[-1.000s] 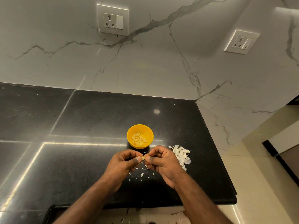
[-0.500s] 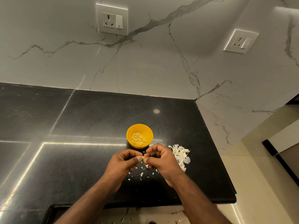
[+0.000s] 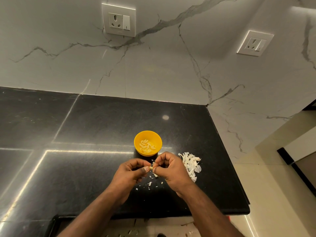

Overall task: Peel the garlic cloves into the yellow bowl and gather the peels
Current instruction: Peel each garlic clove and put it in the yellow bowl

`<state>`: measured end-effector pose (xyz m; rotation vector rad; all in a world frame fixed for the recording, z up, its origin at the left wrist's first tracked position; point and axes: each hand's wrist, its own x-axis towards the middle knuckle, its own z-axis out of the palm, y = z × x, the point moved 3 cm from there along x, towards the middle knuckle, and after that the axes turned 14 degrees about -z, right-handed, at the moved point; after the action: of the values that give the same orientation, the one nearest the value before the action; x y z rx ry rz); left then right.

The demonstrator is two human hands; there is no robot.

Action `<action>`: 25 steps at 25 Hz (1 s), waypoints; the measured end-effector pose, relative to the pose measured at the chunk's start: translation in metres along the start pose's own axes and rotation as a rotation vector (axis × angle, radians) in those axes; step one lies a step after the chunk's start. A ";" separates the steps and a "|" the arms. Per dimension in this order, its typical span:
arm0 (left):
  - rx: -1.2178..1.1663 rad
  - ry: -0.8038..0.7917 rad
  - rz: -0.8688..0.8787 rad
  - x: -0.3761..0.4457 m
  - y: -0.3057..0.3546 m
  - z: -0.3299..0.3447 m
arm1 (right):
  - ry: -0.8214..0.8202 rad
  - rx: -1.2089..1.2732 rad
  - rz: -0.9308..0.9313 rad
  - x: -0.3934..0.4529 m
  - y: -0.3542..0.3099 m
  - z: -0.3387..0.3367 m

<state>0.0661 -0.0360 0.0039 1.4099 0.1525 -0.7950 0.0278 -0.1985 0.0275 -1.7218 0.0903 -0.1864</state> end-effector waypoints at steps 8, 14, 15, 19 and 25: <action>-0.081 -0.096 -0.052 -0.001 -0.001 0.004 | 0.021 -0.068 -0.018 0.001 0.008 -0.001; -0.153 -0.057 -0.118 -0.001 0.001 0.004 | -0.020 -0.241 0.095 -0.001 0.016 -0.014; -0.159 -0.042 -0.130 -0.001 0.001 0.004 | -0.042 -0.273 0.088 -0.001 0.016 -0.016; -0.171 -0.011 -0.145 0.001 0.002 0.003 | -0.070 -0.341 0.042 -0.002 0.012 -0.018; -0.116 0.006 -0.131 0.002 0.003 0.002 | -0.002 0.012 0.069 0.002 -0.002 -0.005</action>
<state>0.0688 -0.0386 0.0052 1.3024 0.2939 -0.8765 0.0293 -0.2035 0.0302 -1.7043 0.1471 -0.1341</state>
